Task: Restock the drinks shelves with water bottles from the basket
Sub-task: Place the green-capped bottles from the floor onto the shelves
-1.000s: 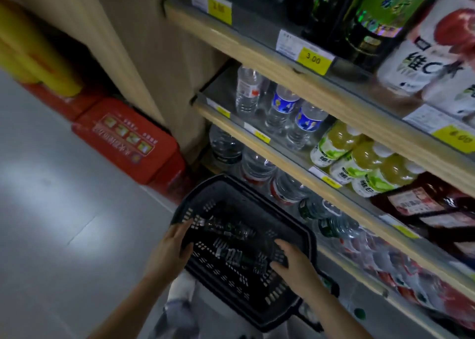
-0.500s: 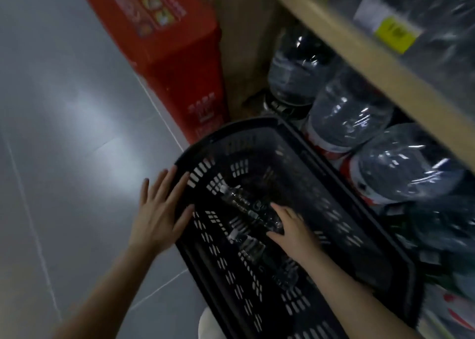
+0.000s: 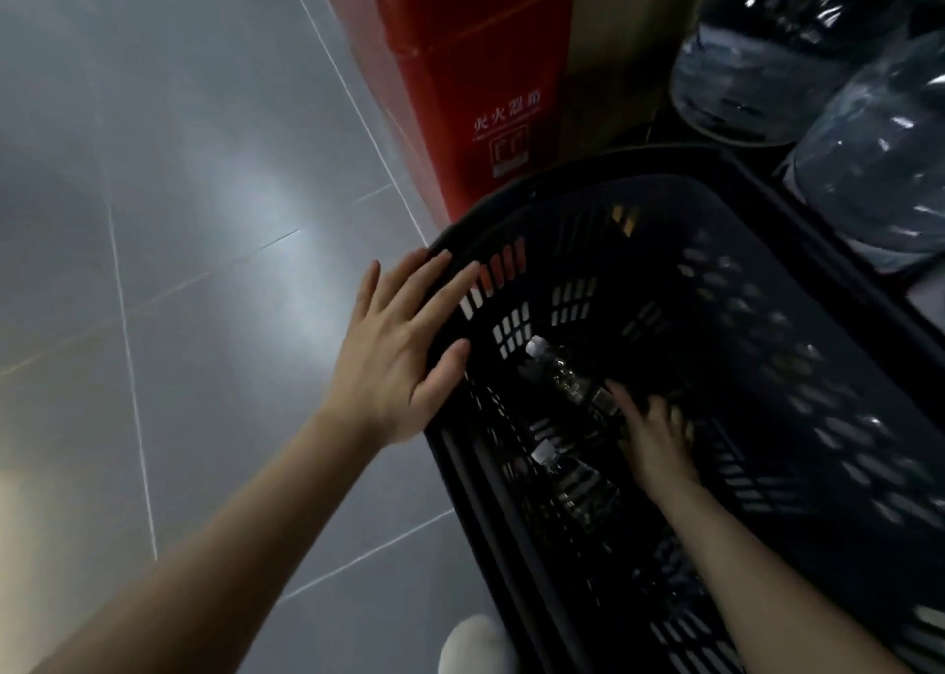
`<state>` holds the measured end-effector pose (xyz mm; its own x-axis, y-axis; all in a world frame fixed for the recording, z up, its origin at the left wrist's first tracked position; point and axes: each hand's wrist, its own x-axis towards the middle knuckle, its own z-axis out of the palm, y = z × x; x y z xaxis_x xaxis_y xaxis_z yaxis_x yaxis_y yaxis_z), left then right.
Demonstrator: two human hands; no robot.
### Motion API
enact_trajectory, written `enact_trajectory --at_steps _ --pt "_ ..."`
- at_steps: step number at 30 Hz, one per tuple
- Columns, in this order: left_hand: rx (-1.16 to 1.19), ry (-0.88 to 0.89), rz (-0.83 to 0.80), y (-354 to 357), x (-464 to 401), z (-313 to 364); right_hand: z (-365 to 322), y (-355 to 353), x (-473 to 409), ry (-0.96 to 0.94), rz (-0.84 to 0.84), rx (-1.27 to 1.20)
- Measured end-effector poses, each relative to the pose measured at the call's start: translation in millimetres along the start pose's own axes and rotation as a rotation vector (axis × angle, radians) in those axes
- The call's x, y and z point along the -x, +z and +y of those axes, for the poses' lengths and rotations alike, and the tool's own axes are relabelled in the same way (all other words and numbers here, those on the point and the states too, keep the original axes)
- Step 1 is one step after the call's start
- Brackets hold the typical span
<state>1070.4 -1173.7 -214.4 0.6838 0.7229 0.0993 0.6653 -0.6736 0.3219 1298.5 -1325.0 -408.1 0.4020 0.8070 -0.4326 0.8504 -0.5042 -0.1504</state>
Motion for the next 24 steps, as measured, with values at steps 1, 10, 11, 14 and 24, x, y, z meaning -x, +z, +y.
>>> enact_trajectory --at_steps 1,10,11,14,24 --pt "-0.020 -0.006 -0.020 -1 3 -1 2 -8 10 -0.004 -0.012 -0.075" --pt "0.193 -0.280 -0.138 -30 20 75 -18 -160 118 -0.271 0.037 -0.658" --pt "0.366 -0.368 -0.145 -38 18 90 -29 -179 125 -0.314 0.049 -0.681" --pt "0.913 -0.591 -0.049 -66 12 115 -67 -226 143 -0.434 0.063 -0.784" --pt "0.818 -0.737 0.324 -143 57 64 -114 -275 156 -0.573 -0.240 -0.759"
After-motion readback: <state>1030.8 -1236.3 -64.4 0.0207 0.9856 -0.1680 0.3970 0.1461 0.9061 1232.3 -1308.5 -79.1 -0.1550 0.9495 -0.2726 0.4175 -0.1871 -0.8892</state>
